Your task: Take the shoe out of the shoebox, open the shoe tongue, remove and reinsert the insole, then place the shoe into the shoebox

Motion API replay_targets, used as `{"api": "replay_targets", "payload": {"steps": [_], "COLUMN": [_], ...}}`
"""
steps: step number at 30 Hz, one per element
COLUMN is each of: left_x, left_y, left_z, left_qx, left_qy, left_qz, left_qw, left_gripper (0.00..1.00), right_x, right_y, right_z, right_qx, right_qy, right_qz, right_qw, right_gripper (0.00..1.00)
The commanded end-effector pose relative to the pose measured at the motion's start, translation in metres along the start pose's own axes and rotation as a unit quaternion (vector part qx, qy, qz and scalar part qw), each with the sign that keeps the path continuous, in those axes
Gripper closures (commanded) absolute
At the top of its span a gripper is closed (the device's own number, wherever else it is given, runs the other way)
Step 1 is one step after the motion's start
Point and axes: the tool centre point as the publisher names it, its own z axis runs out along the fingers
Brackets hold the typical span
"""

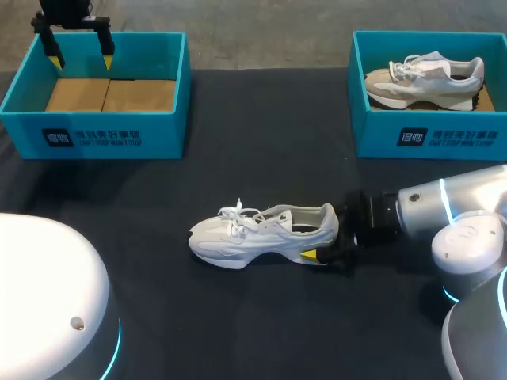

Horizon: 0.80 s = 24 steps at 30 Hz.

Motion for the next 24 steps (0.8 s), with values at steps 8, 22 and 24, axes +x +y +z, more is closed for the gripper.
{"api": "replay_targets", "payload": {"steps": [8, 22, 24], "left_x": [0.007, 0.079, 0.09], "left_y": [-0.004, 0.02, 0.026], "left_z": [-0.003, -0.01, -0.011], "left_qx": [-0.003, 0.012, 0.016], "left_qy": [-0.012, -0.044, -0.047], "left_qz": [-0.002, -0.005, -0.004], "left_qw": [1.0, 0.999, 0.999], "left_gripper": [0.0, 0.0, 0.0], "right_x": [0.001, 0.001, 0.001], "right_y": [0.0, 0.0, 0.0], "right_z": [0.002, 0.002, 0.002], "right_qx": [0.001, 0.001, 0.001], "right_qy": [0.0, 0.0, 0.0], "right_qz": [0.0, 0.0, 0.0], "right_qw": [1.0, 1.0, 1.0], "right_gripper": [1.0, 1.0, 1.0]}}
